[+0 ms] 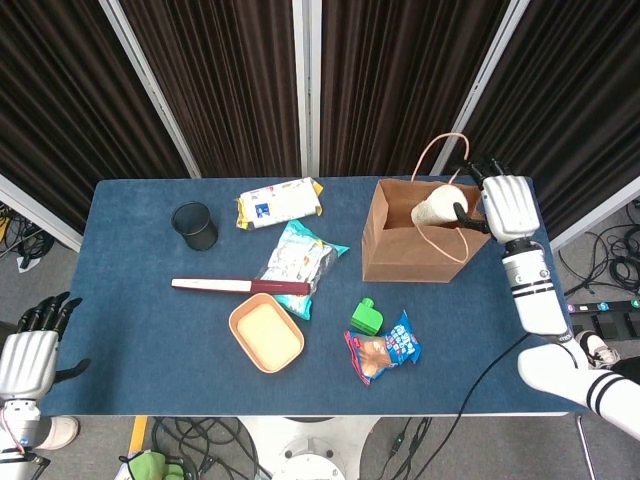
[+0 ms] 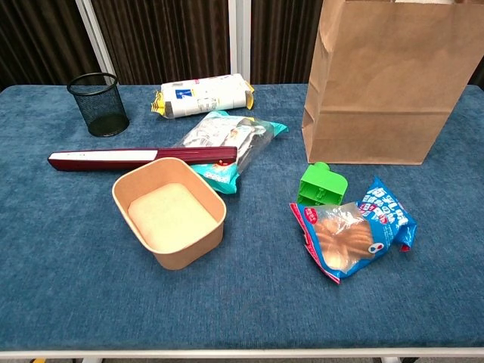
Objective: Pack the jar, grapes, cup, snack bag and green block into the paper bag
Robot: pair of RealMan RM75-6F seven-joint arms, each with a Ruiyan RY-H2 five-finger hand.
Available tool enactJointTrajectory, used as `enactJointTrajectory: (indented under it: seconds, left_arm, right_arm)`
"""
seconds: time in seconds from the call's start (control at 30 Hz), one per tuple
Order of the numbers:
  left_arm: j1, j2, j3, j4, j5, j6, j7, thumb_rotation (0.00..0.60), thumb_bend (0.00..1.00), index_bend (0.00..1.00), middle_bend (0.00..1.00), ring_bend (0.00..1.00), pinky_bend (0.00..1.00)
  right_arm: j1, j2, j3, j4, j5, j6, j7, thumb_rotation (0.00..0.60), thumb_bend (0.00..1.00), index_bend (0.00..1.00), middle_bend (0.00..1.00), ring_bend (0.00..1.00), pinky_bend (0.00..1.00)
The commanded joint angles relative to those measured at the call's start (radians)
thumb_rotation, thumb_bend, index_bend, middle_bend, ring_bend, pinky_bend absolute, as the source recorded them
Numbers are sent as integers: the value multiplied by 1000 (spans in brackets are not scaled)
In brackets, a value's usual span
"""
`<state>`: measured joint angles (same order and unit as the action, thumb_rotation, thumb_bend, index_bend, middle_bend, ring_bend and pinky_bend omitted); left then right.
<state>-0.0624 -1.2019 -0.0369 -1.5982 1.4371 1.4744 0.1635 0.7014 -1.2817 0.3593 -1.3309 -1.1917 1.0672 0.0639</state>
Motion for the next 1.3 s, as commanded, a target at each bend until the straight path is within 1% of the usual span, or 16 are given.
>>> enactJointTrajectory:
  seconds: [0.03,0.13,0.23,0.3,0.4,0.47,0.57,0.73,0.83,0.9,1.0,1.03,1.1,1.17,1.2,1.3]
  left_arm:
    - [0,0,0,0,0,-1,-1,600,68,208,197,135,183]
    - [0,-2,1,1,1,1,0,600,66,209,197,135,183]
    - [0,-1,0,2,1,0,-1,600,66,208,197,135,183]
    - [0,-1,0,1,1,0,-1,600,66,209,197,135,183]
    - [-3,-2,0,1,4,0,1,600,67,209,197,135,183]
    - [-8,-1,-2,-2,8,-3,4,600,66,208,197,135,182]
    - [-12,1,-3,-7,14,-4,9,600,67,209,197,135,182]
    - [-13,6,-2,-17,17,-2,17,600,67,208,197,135,183]
    - [-10,8,-1,-22,18,3,19,600,67,208,197,135,182]
    - [-8,9,0,-24,19,7,20,600,67,208,197,135,183]
    - [-4,10,3,-26,18,10,19,600,66,208,197,135,182]
    - [-2,10,4,-25,17,10,18,600,66,208,197,135,182]
    - [0,9,5,-24,14,10,16,600,67,208,197,135,183]
    - [1,8,5,-22,12,10,12,600,68,208,197,135,183]
    - [2,8,5,-20,11,10,10,600,68,208,197,135,183]
    - [3,5,7,-14,11,10,3,600,67,208,197,135,183]
  right_arm:
    - [-9,15,7,-20,2,13,12,600,95,38,187,25,192]
    - [-38,31,16,-50,-34,74,79,600,89,28,196,26,189]
    - [-85,66,2,-105,-122,147,213,600,91,41,249,36,191]
    - [-124,99,-24,-134,-204,205,309,600,94,96,302,77,228]
    - [-178,128,-69,-155,-316,304,426,600,115,227,397,178,347]
    - [-210,151,-111,-170,-395,358,521,600,131,296,438,220,391]
    - [-246,183,-176,-183,-508,425,613,600,141,336,454,226,396]
    - [-272,210,-263,-193,-652,490,660,600,148,341,456,226,396]
    - [-265,215,-305,-201,-720,487,650,600,150,341,448,226,396]
    - [-252,211,-327,-206,-752,459,614,600,150,341,439,226,396]
    - [-227,203,-353,-216,-765,364,513,600,150,334,414,224,397]
    - [-219,199,-358,-221,-757,324,470,600,147,316,400,218,398]
    - [-199,190,-368,-237,-722,207,354,600,113,241,356,184,391]
    - [-176,176,-374,-263,-670,84,248,600,49,150,293,132,358]
    - [-168,163,-373,-269,-647,46,213,600,21,121,267,107,329]
    - [-155,96,-364,-248,-589,-27,114,600,0,103,245,80,273]
